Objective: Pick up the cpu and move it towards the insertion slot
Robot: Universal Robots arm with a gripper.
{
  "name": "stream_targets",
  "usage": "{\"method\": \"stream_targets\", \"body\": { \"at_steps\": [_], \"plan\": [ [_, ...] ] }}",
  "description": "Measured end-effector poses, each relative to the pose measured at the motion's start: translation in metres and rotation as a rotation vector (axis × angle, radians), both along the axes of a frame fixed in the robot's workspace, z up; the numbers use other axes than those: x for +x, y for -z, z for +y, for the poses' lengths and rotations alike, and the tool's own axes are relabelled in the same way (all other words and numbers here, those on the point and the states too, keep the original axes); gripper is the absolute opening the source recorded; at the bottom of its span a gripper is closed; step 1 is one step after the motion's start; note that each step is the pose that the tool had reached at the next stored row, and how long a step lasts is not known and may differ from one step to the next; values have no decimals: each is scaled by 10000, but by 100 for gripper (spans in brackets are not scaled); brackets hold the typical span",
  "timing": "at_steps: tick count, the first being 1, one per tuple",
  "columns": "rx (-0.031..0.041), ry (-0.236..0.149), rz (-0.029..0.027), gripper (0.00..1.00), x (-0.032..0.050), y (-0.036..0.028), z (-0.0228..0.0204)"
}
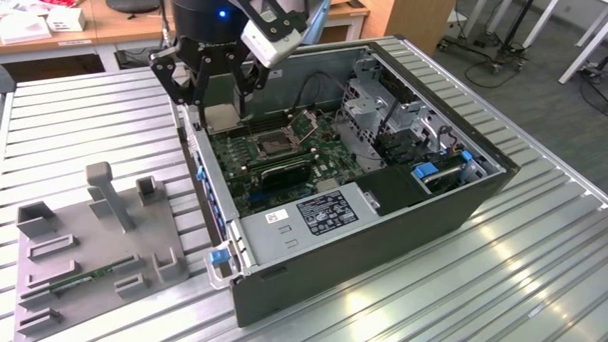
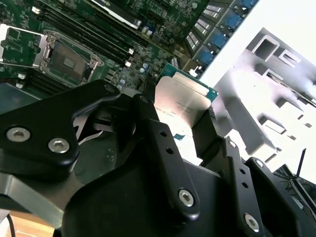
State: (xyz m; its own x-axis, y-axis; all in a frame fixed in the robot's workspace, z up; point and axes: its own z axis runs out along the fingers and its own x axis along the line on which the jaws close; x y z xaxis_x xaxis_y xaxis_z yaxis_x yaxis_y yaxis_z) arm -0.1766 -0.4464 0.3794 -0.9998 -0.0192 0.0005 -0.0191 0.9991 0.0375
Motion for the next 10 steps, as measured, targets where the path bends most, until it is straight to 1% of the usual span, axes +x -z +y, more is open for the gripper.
{"method": "stream_targets", "body": {
  "at_steps": [10],
  "plan": [
    [0,0,0,55,168,0,0]
  ]
}}
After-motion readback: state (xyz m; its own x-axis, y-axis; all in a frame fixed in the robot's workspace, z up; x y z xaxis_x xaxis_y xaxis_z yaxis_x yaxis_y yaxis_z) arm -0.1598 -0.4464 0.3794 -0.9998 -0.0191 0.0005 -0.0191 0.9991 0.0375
